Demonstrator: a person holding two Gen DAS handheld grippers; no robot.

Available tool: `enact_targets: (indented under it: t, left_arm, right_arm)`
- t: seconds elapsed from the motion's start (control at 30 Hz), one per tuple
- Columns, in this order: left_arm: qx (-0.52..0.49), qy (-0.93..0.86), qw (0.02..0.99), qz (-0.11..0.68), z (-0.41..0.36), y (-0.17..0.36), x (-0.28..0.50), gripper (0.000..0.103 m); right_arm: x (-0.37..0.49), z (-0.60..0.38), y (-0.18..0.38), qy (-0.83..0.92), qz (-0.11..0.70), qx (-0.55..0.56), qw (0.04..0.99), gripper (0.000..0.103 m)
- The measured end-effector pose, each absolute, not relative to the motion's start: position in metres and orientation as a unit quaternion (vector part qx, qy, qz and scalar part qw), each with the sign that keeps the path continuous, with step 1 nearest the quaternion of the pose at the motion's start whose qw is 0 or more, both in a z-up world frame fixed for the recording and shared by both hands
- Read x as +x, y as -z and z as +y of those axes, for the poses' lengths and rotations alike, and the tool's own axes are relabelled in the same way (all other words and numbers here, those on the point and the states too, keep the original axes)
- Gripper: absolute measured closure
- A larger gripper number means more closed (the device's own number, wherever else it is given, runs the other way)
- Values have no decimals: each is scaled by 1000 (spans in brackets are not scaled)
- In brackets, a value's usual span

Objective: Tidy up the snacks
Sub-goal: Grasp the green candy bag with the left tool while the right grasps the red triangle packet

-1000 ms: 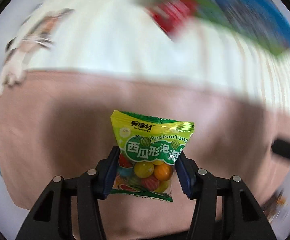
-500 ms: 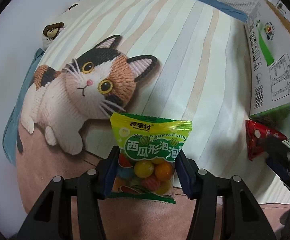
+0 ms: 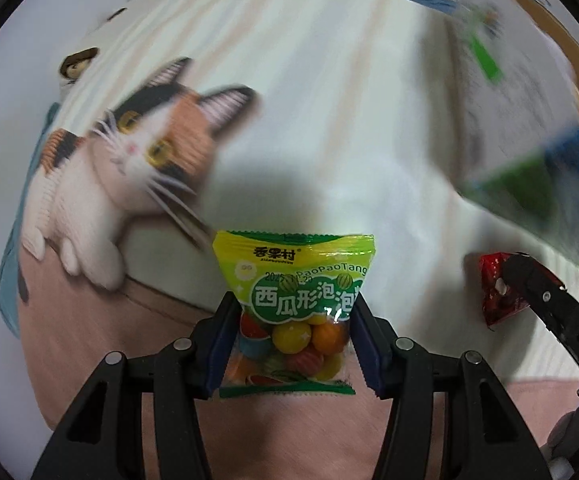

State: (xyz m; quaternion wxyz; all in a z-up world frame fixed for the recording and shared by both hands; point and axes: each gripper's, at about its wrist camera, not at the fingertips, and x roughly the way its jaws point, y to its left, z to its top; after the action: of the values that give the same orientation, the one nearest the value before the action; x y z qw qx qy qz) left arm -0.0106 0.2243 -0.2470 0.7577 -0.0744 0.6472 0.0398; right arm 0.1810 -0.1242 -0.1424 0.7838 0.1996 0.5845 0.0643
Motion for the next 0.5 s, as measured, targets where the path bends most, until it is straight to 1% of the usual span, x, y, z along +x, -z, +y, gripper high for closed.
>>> enact_targets:
  t: [0.13,0.27,0.4,0.5]
  left_arm:
    - [-68,11,747,662,181,250,-43,52]
    - [-62,62,729,679,135,257,-77,52]
    - [-36,82,720,688,105,267,-97,52]
    - [-29,81,713,696,101,281,-98,52]
  right_arm:
    - [139,-165,129,-66,595,174,782,63]
    - [90,-202,129,-55,628,139,764,63]
    - [60,-230,142,-43,659,121,741,63]
    - [51,-239,158,-38,669,130,731,63]
